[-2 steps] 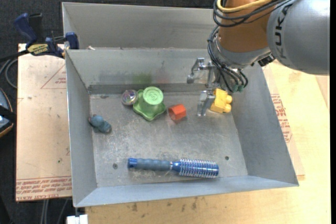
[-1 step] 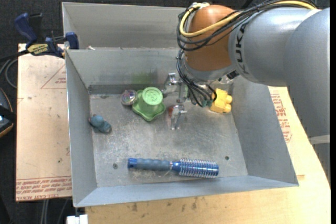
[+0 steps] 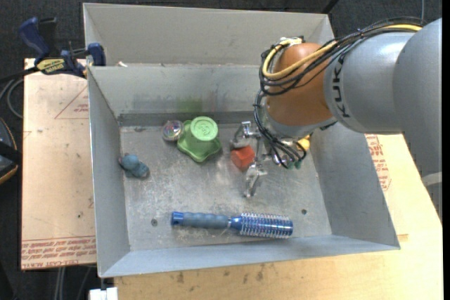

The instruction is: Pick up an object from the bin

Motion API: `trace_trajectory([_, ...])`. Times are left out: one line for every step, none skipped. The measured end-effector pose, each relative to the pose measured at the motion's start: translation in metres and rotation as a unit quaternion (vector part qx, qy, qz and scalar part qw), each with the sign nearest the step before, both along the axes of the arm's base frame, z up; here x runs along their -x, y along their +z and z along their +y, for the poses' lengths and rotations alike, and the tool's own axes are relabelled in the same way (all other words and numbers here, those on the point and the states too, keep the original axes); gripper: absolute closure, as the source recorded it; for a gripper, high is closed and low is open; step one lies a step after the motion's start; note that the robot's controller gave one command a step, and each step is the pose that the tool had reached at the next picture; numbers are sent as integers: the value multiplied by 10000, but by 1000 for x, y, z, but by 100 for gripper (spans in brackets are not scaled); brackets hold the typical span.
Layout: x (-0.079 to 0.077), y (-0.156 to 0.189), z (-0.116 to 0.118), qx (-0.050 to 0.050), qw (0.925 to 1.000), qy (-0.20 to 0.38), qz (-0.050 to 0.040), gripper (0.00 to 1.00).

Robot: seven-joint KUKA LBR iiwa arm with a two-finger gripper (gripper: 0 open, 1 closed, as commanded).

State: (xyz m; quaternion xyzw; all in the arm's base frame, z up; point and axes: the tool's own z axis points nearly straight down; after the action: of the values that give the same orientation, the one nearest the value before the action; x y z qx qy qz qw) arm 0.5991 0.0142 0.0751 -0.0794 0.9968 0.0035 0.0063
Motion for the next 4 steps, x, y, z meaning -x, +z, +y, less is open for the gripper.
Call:
trace_trajectory([-7,2,-30,-1,9964,-843,2,0])
trace_trajectory([14,20,-61,38,9996,-276,52,0])
trace_trajectory([-33,20,10,23,9996,286,20,0])
trace_trajectory([-40,1,-63,12,9990,437,-3,0])
